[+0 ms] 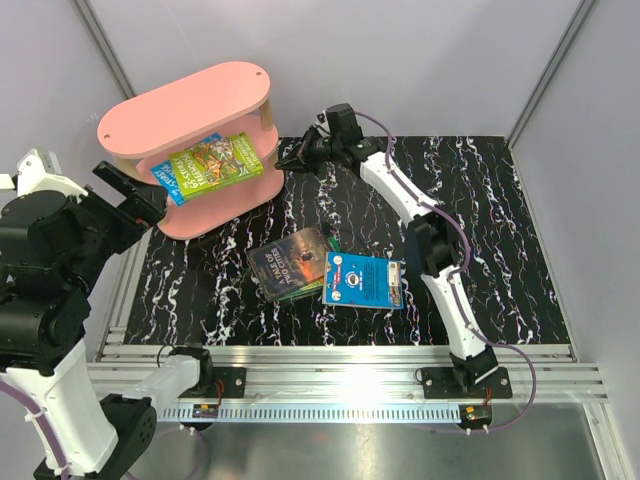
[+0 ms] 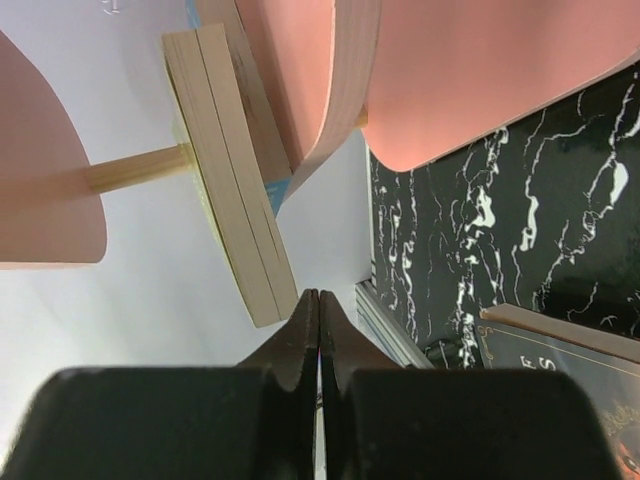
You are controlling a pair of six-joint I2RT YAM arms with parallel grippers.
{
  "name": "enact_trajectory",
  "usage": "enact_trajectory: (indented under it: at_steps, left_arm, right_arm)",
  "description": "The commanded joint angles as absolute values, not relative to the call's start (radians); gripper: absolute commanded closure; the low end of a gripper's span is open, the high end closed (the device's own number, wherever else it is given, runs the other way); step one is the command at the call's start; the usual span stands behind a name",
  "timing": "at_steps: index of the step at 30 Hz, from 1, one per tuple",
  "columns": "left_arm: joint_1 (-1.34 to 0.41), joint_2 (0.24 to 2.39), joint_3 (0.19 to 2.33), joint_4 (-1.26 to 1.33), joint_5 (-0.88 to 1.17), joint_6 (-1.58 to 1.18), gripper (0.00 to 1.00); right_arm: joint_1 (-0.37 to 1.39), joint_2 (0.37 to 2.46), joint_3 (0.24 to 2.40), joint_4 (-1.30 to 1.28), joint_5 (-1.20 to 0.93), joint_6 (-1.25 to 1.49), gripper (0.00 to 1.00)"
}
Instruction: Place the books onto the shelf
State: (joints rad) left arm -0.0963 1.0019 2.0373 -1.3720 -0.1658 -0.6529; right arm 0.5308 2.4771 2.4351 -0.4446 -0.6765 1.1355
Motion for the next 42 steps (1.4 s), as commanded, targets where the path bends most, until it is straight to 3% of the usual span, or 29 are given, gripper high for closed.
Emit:
enact_trajectory:
  at_steps: [1, 27, 29, 34, 37, 42]
  left_arm:
    - [-0.098, 0.996, 2.020, -1.422, -0.193, -0.652, 0.01]
    - [-0.098, 1.028, 2.002, -1.402, -0.198, -0.614, 0.01]
    - [-0.098, 1.028, 2.000, -1.401, -0.198, -0.611, 0.01]
    - [-0.098, 1.028, 1.985, -1.391, -0.189, -0.607, 0.01]
    - [-0.098, 1.025, 1.976, -1.382, -0.183, -0.607, 0.01]
    - [-0.098, 1.014, 1.974, -1.379, -0.184, -0.598, 0.01]
  right_arm:
    - [0.546, 2.480, 2.502, -0.364, -0.718, 1.189, 1.00]
    - [0.597, 2.626, 2.655, -0.039, -0.750, 1.431, 1.00]
    - [0.598, 2.615, 2.652, 0.079, -0.752, 1.449, 0.97]
    - [0.594, 2.542, 2.599, 0.241, -0.742, 1.453, 0.65]
    - [0.581, 2.473, 2.504, 0.294, -0.745, 1.437, 0.58]
    - [0.542, 2.328, 2.300, 0.279, -0.790, 1.359, 0.59]
